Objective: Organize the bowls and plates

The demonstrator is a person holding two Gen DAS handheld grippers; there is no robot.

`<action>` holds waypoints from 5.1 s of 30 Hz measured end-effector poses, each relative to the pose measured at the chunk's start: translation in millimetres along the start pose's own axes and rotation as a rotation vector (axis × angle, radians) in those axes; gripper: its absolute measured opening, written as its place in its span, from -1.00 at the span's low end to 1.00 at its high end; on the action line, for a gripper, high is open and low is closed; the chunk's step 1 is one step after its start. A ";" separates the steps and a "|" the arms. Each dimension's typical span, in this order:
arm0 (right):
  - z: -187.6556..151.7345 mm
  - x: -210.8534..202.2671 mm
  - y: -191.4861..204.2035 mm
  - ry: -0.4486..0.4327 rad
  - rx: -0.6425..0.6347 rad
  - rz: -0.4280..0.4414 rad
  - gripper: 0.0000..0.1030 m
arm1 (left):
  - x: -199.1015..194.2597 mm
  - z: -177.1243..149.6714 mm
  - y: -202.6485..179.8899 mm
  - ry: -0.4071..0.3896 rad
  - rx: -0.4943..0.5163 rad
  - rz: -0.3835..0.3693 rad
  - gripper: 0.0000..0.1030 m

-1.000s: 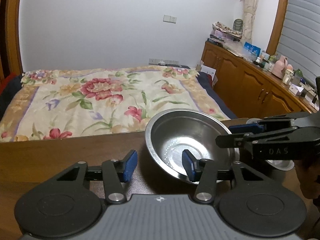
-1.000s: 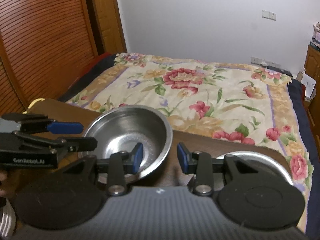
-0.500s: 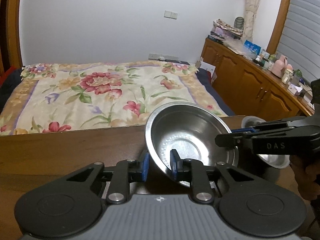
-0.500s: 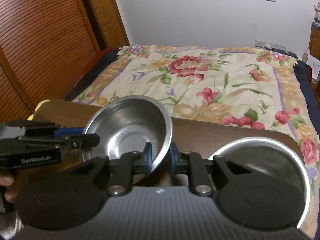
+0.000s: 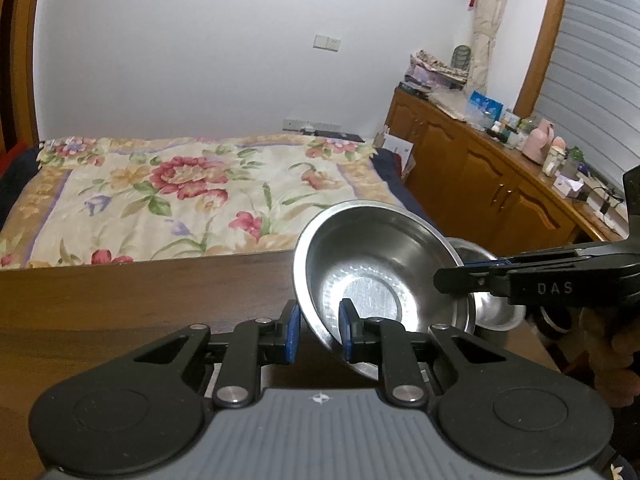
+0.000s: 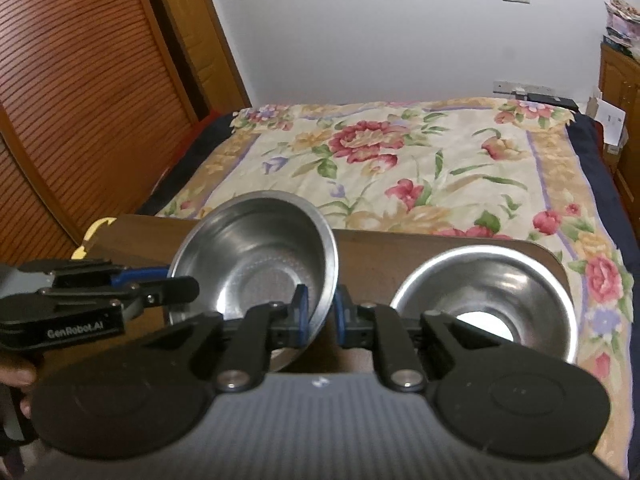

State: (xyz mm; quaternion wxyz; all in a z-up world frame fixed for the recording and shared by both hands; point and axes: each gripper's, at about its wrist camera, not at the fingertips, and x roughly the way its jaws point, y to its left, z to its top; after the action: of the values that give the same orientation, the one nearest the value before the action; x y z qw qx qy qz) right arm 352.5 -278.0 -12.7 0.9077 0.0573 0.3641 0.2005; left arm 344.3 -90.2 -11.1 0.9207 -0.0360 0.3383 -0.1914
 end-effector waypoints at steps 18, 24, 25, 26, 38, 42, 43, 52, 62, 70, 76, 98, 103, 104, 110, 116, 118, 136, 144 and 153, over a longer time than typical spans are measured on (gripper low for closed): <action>-8.6 -63.5 17.8 -0.103 0.038 -0.010 -0.82 | -61.0 -7.8 -21.1 -0.076 0.029 -0.024 -0.71; -16.5 -77.5 24.7 -0.114 0.037 -0.013 -0.82 | -78.9 -15.2 -24.3 -0.086 0.045 -0.039 -0.72; -18.2 -80.2 25.8 -0.115 0.037 -0.013 -0.81 | -82.4 -17.2 -25.3 -0.087 0.048 -0.042 -0.72; -20.5 -82.9 26.7 -0.116 0.037 -0.014 -0.81 | -85.3 -18.9 -25.8 -0.088 0.049 -0.045 -0.72; -55.5 -109.1 37.3 -0.118 0.056 -0.023 -0.81 | -120.6 -52.9 -40.9 -0.088 0.083 -0.072 -0.72; -68.4 -111.7 38.6 -0.109 0.062 -0.023 -0.81 | -126.0 -66.1 -43.2 -0.072 0.089 -0.081 -0.71; -71.8 -112.2 39.0 -0.105 0.063 -0.024 -0.81 | -126.7 -69.7 -43.9 -0.067 0.090 -0.083 -0.71; -98.7 -112.4 41.6 -0.073 0.065 -0.029 -0.81 | -133.6 -99.6 -47.5 -0.039 0.089 -0.096 -0.71; -124.9 -108.4 44.8 -0.047 0.087 -0.009 -0.81 | -140.2 -127.6 -44.9 -0.017 0.054 -0.103 -0.71; -137.5 -103.2 50.9 -0.035 0.075 -0.020 -0.80 | -137.2 -137.4 -51.6 -0.027 0.117 -0.055 -0.70; -144.2 -98.9 47.9 -0.043 0.082 -0.036 -0.80 | -125.8 -142.4 -52.3 -0.013 0.157 -0.039 -0.70; -158.2 -92.1 65.1 -0.096 -0.111 -0.130 -0.79 | -100.6 -146.2 -58.1 0.010 0.257 0.043 -0.69; -155.7 -91.3 72.8 -0.063 -0.182 -0.143 -0.76 | -100.3 -146.7 -56.2 0.000 0.239 0.042 -0.69; -154.6 -91.0 73.3 -0.058 -0.187 -0.144 -0.76 | -101.0 -146.5 -54.6 -0.006 0.227 0.040 -0.69; -153.6 -86.7 77.9 -0.020 -0.232 -0.146 -0.74 | -106.8 -144.8 -46.2 -0.037 0.173 0.013 -0.70; -152.8 -80.6 83.0 -0.016 -0.262 -0.169 -0.73 | -106.1 -145.6 -49.2 -0.039 0.185 0.019 -0.70; -152.9 -79.0 83.9 -0.021 -0.268 -0.176 -0.72 | -104.7 -147.1 -51.0 -0.038 0.189 0.021 -0.70; -165.4 -93.6 87.0 -0.208 -0.294 -0.194 -0.70 | -101.1 -148.9 -58.9 -0.030 0.206 0.045 -0.70; -158.5 -116.3 88.3 -0.267 -0.250 -0.168 -0.70 | -112.5 -138.2 -62.0 -0.064 0.209 0.043 -0.70; -148.8 -148.0 91.0 -0.336 -0.222 -0.160 -0.70 | -126.5 -117.7 -70.1 -0.114 0.226 0.045 -0.70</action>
State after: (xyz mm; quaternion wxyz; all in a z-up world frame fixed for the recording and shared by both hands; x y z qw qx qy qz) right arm 124.5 -261.3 -3.8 0.9694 -0.0396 0.1865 0.1543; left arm 158.1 -99.9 -10.8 0.9407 0.0648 0.2623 -0.2052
